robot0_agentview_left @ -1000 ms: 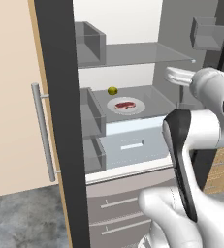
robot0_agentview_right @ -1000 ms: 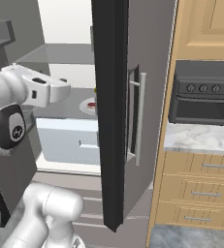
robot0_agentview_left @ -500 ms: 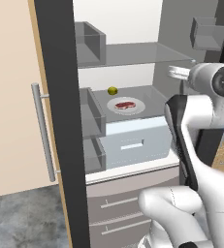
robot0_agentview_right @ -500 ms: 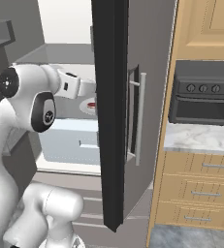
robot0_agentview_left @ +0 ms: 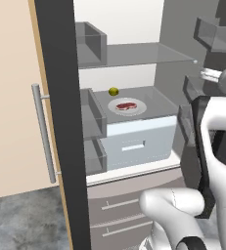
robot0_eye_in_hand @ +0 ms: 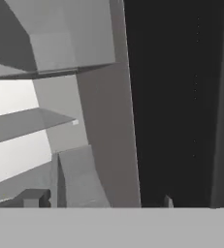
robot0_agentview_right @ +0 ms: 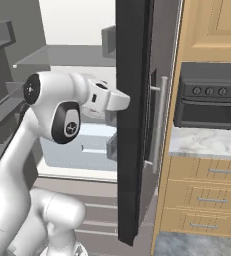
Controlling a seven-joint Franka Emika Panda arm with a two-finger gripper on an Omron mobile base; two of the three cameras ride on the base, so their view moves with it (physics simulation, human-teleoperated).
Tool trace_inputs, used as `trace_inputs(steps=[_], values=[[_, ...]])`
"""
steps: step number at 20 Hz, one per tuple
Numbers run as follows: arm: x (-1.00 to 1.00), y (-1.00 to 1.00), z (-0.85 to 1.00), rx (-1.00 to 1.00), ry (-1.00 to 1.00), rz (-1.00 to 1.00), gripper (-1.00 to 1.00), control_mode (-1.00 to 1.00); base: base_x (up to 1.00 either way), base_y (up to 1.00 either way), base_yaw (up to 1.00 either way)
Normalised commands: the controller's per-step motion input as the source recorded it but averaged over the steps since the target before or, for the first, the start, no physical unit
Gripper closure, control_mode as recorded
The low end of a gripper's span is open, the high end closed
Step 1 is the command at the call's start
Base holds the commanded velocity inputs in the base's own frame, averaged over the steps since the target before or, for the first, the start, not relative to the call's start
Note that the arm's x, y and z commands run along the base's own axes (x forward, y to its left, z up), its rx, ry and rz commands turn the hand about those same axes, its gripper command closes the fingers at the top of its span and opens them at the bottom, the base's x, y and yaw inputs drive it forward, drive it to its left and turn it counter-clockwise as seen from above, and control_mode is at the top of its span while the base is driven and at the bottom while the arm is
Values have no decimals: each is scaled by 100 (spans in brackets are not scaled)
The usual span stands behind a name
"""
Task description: Retrieve the steak from the fridge and place it on the saucepan with marinade on the stove.
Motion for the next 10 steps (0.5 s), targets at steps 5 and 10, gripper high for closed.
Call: trace_inputs(steps=[5, 10], values=[[-43, -100, -31, -4, 4, -37, -100, -100, 0, 0, 0], [-43, -100, -32, -2, 3, -35, -100, -100, 0, 0, 0]])
